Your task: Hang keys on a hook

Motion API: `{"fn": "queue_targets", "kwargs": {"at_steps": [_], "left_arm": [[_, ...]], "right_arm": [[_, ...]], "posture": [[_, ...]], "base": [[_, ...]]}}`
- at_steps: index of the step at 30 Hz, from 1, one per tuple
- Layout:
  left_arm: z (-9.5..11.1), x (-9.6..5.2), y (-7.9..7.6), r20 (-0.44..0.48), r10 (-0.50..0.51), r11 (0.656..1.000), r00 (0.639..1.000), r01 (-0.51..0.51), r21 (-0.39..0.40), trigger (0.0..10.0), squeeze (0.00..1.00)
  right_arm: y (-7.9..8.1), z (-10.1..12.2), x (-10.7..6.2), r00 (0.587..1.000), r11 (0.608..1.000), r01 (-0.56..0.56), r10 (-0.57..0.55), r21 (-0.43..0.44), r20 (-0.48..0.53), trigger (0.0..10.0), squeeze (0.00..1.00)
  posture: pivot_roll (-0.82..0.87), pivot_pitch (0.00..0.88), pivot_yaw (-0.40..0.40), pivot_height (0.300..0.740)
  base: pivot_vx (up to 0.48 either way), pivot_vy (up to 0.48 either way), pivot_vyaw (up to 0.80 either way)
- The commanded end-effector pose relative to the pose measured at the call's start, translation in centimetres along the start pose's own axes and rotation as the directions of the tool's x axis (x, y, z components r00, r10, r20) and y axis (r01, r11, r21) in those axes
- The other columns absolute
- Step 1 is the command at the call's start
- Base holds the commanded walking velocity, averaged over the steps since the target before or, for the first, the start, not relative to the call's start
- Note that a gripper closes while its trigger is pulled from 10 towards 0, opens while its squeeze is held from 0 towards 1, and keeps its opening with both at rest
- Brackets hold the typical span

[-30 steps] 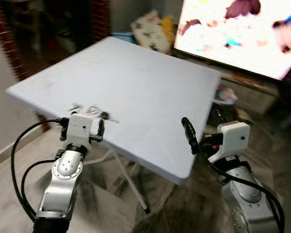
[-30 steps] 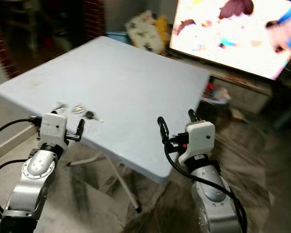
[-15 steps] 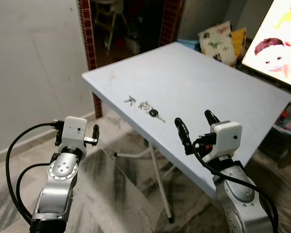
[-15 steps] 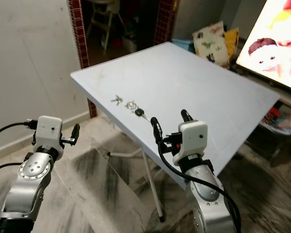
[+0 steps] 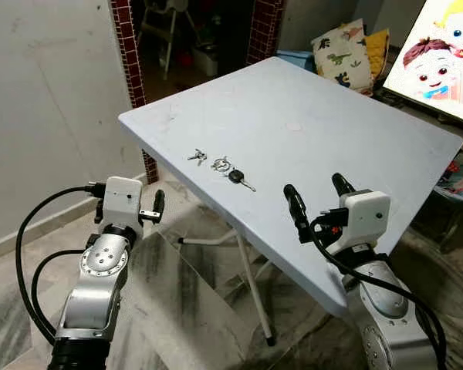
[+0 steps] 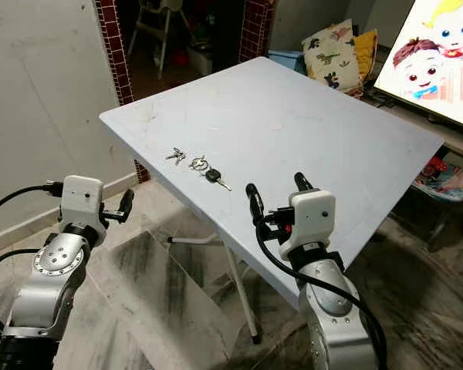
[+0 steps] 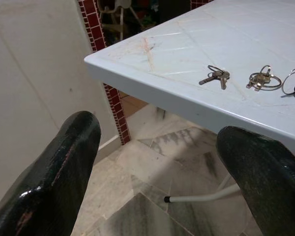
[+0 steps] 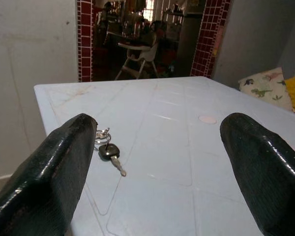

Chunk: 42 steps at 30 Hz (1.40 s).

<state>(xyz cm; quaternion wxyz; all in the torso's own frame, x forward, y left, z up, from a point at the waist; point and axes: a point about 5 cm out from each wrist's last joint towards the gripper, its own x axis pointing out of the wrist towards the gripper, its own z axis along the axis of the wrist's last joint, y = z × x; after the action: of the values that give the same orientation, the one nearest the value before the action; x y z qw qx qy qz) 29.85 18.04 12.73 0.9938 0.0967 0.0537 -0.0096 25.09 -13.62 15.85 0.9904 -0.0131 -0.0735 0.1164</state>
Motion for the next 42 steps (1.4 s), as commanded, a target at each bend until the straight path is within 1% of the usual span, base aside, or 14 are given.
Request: {"fn": "queue_targets", "kwargs": {"at_steps": [1, 5, 6, 7, 8, 42], "left_arm": [[0.0, 0.3, -0.3, -0.011, -0.011, 1.000, 1.000, 0.011, 0.018, 10.0, 0.00], [-0.5, 0.3, -0.8, -0.049, -0.044, 0.999, 0.998, 0.044, 0.006, 10.0, 0.00], [-1.0, 0.1, -1.3, -0.073, -0.085, 0.996, 0.994, 0.084, -0.014, 10.0, 0.00], [-1.0, 0.1, -1.3, -0.073, -0.085, 0.996, 0.994, 0.084, -0.014, 10.0, 0.00], [-1.2, -0.1, -1.7, -0.077, -0.107, 0.994, 0.991, 0.106, -0.016, 10.0, 0.00], [-1.2, -0.1, -1.7, -0.077, -0.107, 0.994, 0.991, 0.106, -0.016, 10.0, 0.00]], "right_arm": [[-0.1, -0.5, -0.1, 0.999, 1.000, 0.018, -0.018, -0.007, -0.037, 10.0, 0.00], [0.0, -0.6, -0.1, 0.999, 1.000, 0.024, -0.024, 0.009, -0.044, 10.0, 0.00], [0.1, -0.8, -0.1, 0.998, 0.999, 0.024, -0.022, 0.038, -0.061, 10.0, 0.00], [0.1, -0.8, -0.1, 0.998, 0.999, 0.024, -0.022, 0.038, -0.061, 10.0, 0.00], [0.0, -1.0, -0.1, 0.997, 0.999, 0.036, -0.033, 0.038, -0.074, 10.0, 0.00], [0.0, -1.0, -0.1, 0.997, 0.999, 0.036, -0.033, 0.038, -0.074, 10.0, 0.00]], "posture": [[0.08, 0.000, -0.082, 0.740], [0.08, 0.000, -0.084, 0.740], [0.08, 0.000, -0.084, 0.740], [0.08, 0.000, -0.084, 0.740], [0.08, 0.000, -0.087, 0.740], [0.08, 0.000, -0.087, 0.740]], "base": [[0.000, 0.000, 0.00], [0.000, 0.000, 0.00], [0.000, 0.000, 0.00], [0.000, 0.000, 0.00], [0.000, 0.000, 0.00], [0.000, 0.000, 0.00]]}}
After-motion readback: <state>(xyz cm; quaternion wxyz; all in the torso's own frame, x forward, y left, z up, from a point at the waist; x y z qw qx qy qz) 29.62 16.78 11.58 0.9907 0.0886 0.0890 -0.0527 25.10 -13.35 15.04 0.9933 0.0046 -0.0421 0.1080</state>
